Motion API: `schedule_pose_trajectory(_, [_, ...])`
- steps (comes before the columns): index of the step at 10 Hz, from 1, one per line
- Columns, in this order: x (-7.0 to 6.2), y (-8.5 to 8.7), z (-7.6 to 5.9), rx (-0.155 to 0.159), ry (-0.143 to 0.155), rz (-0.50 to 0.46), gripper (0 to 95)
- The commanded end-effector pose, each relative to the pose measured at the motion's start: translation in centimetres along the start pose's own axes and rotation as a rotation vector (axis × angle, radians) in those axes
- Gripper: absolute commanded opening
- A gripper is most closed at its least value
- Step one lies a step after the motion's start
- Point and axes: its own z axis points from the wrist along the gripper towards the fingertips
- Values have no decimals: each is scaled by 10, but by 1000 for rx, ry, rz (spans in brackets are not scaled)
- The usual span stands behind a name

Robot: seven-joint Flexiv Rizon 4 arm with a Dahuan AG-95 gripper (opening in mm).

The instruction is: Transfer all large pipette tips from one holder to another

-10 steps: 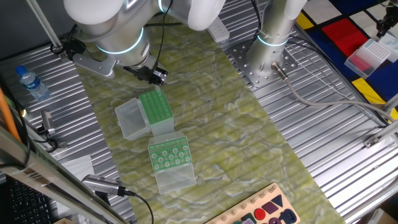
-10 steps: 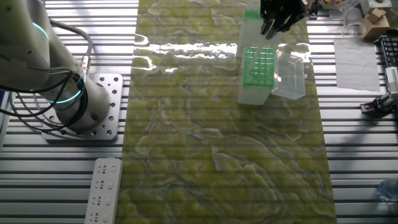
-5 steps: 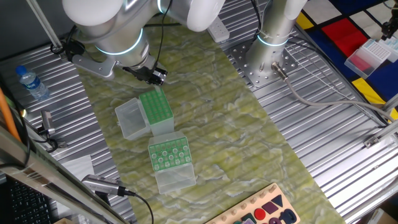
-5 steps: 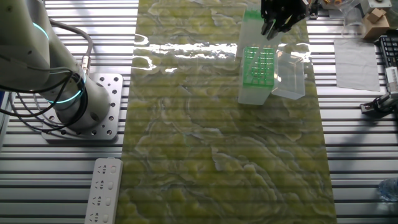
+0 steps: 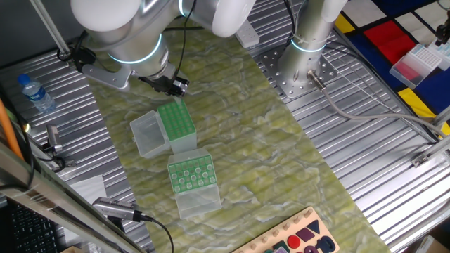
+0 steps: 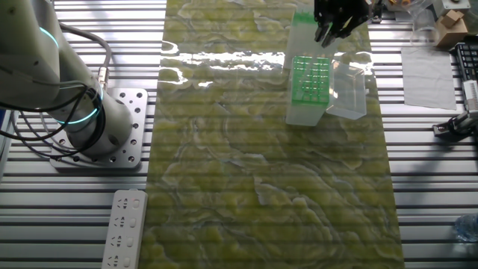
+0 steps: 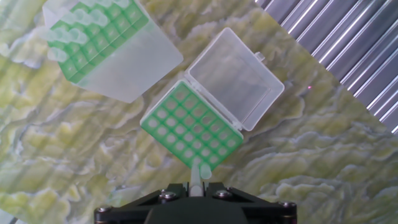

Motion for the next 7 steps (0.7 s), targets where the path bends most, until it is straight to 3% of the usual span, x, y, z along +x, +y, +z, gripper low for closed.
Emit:
schedule_pose_trajectory(1, [-1, -1, 0, 2, 0, -3, 0])
schedule_pose_trajectory(7, [0, -3, 7, 7, -9, 2, 0])
